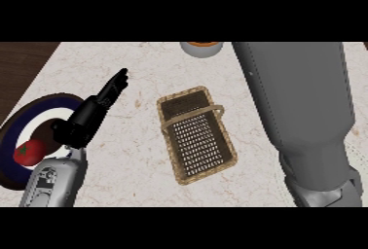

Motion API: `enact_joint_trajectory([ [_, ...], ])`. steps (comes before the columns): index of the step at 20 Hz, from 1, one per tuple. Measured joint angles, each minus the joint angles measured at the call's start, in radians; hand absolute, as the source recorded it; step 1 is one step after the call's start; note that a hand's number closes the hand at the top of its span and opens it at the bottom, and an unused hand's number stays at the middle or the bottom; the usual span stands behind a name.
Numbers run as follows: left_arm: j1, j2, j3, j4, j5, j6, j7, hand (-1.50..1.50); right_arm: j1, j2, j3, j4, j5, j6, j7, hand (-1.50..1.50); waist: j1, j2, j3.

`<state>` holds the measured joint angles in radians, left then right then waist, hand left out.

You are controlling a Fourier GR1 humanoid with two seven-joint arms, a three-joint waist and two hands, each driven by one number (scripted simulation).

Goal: Pick the eggplant from the placemat and place it in the basket

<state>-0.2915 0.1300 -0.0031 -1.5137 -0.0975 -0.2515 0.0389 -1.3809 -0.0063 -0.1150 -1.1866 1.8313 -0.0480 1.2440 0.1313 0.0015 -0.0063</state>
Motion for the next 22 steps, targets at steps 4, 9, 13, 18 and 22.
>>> enact_joint_trajectory([
  [4,-0.001,0.004,0.006,0.005,0.001,-0.001,-0.008,0.0,0.03,0.001,0.005,-0.03,0.02,0.009,0.0,1.5,-0.007,-0.001,0.001],
  [9,0.008,0.004,0.01,0.005,0.001,0.003,-0.01,0.0,0.09,0.001,0.043,-0.077,0.053,0.027,0.0,1.5,-0.021,-0.004,0.002],
  [13,0.015,0.01,0.02,0.009,0.002,0.005,-0.013,0.0,0.141,0.001,0.077,-0.136,0.097,0.035,-0.001,1.5,-0.033,-0.005,0.003],
  [18,0.017,0.017,0.027,0.01,0.001,0.005,-0.022,0.0,0.203,0.001,0.103,-0.238,0.143,0.031,0.0,-1.5,-0.039,-0.002,0.004],
  [22,0.023,0.016,0.022,-0.002,0.0,0.004,-0.017,0.0,0.257,0.002,0.144,-0.3,0.15,0.048,0.001,-1.5,-0.037,-0.003,0.005],
])
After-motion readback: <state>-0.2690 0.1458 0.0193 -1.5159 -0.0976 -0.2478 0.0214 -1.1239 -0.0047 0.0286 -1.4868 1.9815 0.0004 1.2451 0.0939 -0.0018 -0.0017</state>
